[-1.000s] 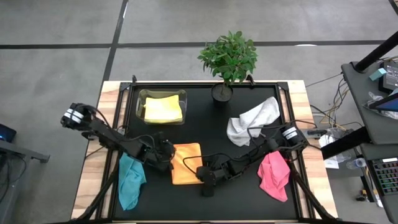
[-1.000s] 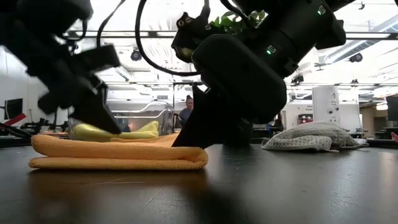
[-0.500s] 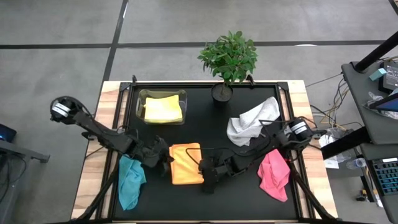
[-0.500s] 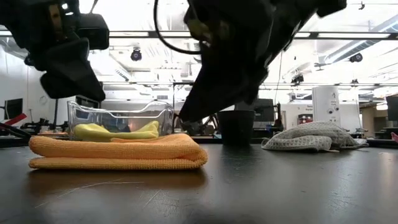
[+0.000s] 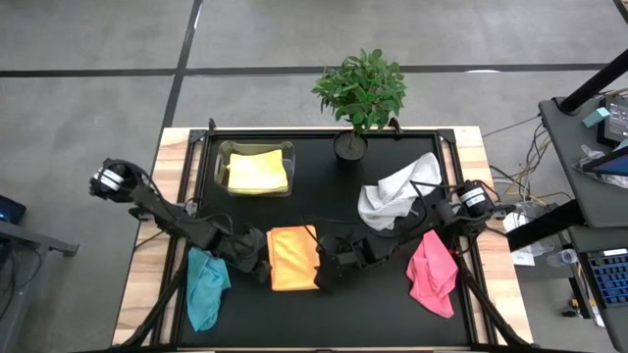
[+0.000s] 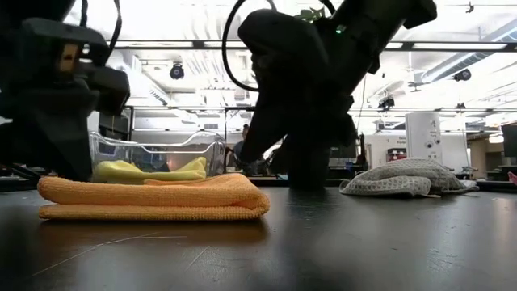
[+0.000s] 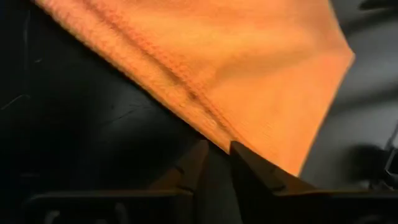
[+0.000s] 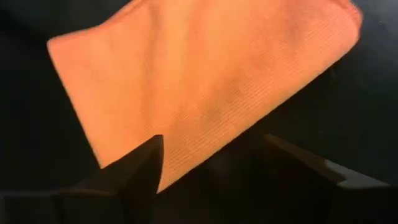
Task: Fold microfiber towels
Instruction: Put the orange towel into the transparent bin
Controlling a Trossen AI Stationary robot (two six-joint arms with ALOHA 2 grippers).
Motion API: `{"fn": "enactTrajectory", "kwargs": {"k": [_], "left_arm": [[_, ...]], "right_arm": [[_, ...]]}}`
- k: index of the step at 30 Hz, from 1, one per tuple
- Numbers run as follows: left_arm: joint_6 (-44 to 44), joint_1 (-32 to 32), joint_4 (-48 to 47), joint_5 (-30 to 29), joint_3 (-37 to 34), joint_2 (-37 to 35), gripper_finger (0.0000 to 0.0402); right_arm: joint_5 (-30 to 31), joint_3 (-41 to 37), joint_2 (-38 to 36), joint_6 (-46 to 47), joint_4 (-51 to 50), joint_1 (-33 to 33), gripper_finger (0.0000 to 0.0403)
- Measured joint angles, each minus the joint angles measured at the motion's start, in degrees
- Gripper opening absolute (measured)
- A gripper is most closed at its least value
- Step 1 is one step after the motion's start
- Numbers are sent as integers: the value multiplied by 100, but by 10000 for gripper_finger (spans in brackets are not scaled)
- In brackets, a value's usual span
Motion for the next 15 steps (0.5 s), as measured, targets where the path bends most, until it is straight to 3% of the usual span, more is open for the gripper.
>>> {"fn": "enactTrajectory", "kwargs": {"k": [4, 10, 15], "left_arm": [[-49, 16, 17, -29, 13, 163, 108], [-468, 17, 84, -662, 16, 380, 193], [-493, 23, 673, -948, 25, 692, 233]], "right_arm": [[56, -64, 0, 17, 45, -23, 292], [56, -276, 0, 148, 195, -42, 318], [64, -657, 0, 216, 1203, -150, 322]]}}
